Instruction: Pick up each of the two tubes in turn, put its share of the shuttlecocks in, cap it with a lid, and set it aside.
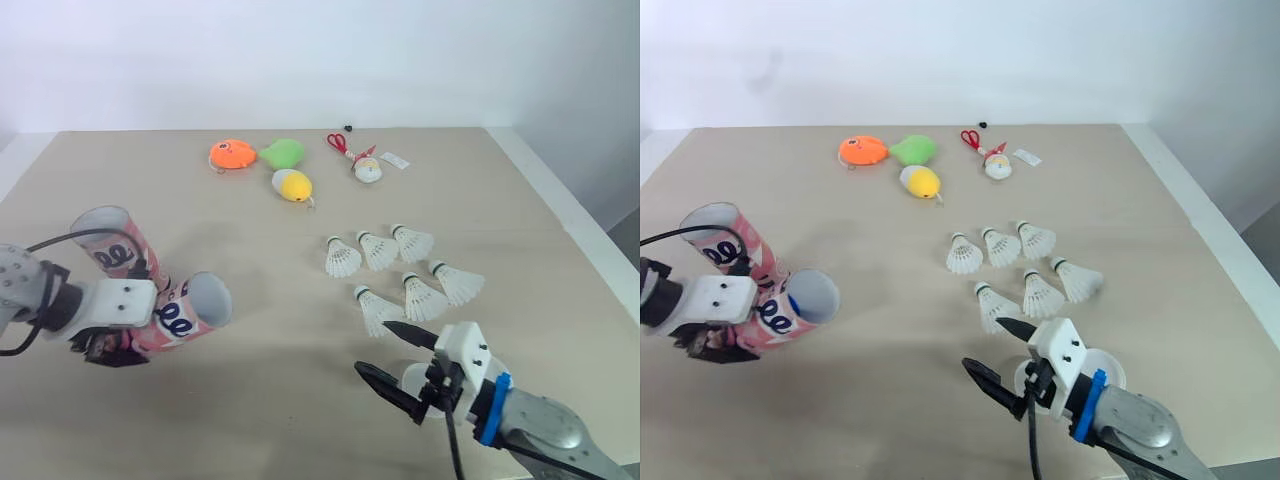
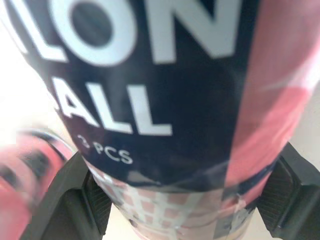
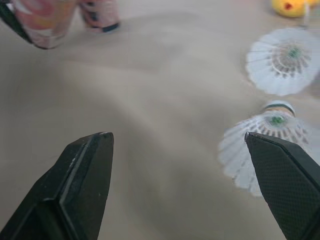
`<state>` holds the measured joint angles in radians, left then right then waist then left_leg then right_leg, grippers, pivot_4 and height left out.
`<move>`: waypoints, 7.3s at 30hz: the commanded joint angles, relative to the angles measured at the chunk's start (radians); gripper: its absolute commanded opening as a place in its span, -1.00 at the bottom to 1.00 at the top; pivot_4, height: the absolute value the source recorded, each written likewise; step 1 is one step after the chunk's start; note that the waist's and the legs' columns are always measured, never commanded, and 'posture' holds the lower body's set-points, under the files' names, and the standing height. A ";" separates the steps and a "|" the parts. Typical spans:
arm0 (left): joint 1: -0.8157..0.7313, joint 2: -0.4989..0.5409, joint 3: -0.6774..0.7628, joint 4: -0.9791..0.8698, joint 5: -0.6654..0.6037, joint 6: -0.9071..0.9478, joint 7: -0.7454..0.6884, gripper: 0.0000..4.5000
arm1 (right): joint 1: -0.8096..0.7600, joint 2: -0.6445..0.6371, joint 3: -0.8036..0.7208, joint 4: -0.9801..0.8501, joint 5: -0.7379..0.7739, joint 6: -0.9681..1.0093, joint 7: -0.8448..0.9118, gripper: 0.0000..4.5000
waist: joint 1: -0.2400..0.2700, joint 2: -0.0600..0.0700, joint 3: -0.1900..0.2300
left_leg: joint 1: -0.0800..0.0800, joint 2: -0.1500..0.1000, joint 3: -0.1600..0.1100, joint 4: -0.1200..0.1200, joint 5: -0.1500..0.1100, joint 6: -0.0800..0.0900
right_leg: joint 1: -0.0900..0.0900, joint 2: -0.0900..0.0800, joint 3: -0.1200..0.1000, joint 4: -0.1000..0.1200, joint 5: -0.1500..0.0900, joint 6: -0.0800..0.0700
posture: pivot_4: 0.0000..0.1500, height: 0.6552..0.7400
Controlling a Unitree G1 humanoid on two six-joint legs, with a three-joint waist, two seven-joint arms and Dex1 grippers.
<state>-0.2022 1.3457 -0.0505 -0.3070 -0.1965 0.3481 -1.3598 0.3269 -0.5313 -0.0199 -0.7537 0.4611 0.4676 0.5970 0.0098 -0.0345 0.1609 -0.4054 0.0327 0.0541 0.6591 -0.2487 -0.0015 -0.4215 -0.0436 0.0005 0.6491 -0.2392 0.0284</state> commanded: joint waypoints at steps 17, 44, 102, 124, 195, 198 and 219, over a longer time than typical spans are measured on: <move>-0.307 -0.198 -0.300 -0.060 0.165 0.203 -0.044 0.46 | -0.113 0.168 0.101 0.199 -0.103 -0.036 -0.155 0.89 | -0.003 0.001 -0.001 | -0.001 0.002 -0.001 0.006 0.000 0.000 | 0.000 0.004 0.002 0.004 0.001 0.001 | 1.00 1.00; -0.375 -0.331 -0.383 -0.016 0.258 0.321 -0.045 0.45 | -0.584 -0.082 0.166 0.140 0.034 -0.054 0.247 -1.00 | 0.002 0.011 -0.005 | 0.008 -0.005 -0.003 0.013 0.005 0.009 | 0.014 0.007 0.021 0.004 0.003 0.004 | 1.00 1.00; -0.357 -0.345 -0.366 -0.065 0.246 0.380 -0.029 0.45 | -0.516 0.025 0.129 0.091 -0.093 0.069 0.022 0.98 | 0.003 0.011 -0.005 | 0.003 -0.009 -0.005 0.013 0.004 0.011 | 0.013 0.004 0.021 0.001 0.003 0.008 | 1.00 1.00; -0.350 -0.353 -0.355 -0.064 0.248 0.362 -0.027 0.45 | -0.661 0.405 0.188 0.585 -0.353 0.065 -0.357 0.98 | 0.001 0.011 -0.005 | 0.002 -0.011 -0.006 0.012 0.004 0.013 | 0.012 0.003 0.022 0.000 0.003 0.009 | 1.00 1.00; -0.342 -0.379 -0.364 -0.044 0.246 0.322 -0.022 0.45 | -0.101 0.084 -0.105 -0.147 -0.107 -0.002 -0.150 0.99 | 0.008 0.013 -0.005 | -0.001 -0.017 -0.011 0.012 0.003 0.016 | 0.014 -0.004 0.018 -0.002 0.000 0.013 | 1.00 1.00; -0.342 -0.380 -0.367 -0.041 0.248 0.316 -0.026 0.45 | -0.002 0.144 -0.138 -0.133 -0.142 -0.034 -0.218 0.99 | 0.004 0.014 -0.006 | -0.001 -0.017 -0.010 0.012 0.003 0.016 | 0.013 -0.005 0.019 -0.002 0.000 0.013 | 1.00 1.00; -0.352 -0.394 -0.363 -0.051 0.248 0.327 -0.022 0.45 | -0.103 0.313 -0.147 0.070 -0.120 0.143 -0.416 0.99 | 0.004 0.016 -0.006 | -0.001 -0.020 -0.012 0.012 0.004 0.017 | 0.014 -0.010 0.016 -0.003 -0.001 0.014 | 1.00 1.00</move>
<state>-0.5699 0.9640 -0.3792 -0.3381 0.0616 0.6745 -1.3838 0.2403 -0.2232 -0.1556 -0.6715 0.3215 0.6083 0.1901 0.0142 -0.0188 0.1546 -0.4066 0.0125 0.0424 0.6706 -0.2451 0.0157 -0.4078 -0.0532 0.0167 0.6464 -0.2400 0.0425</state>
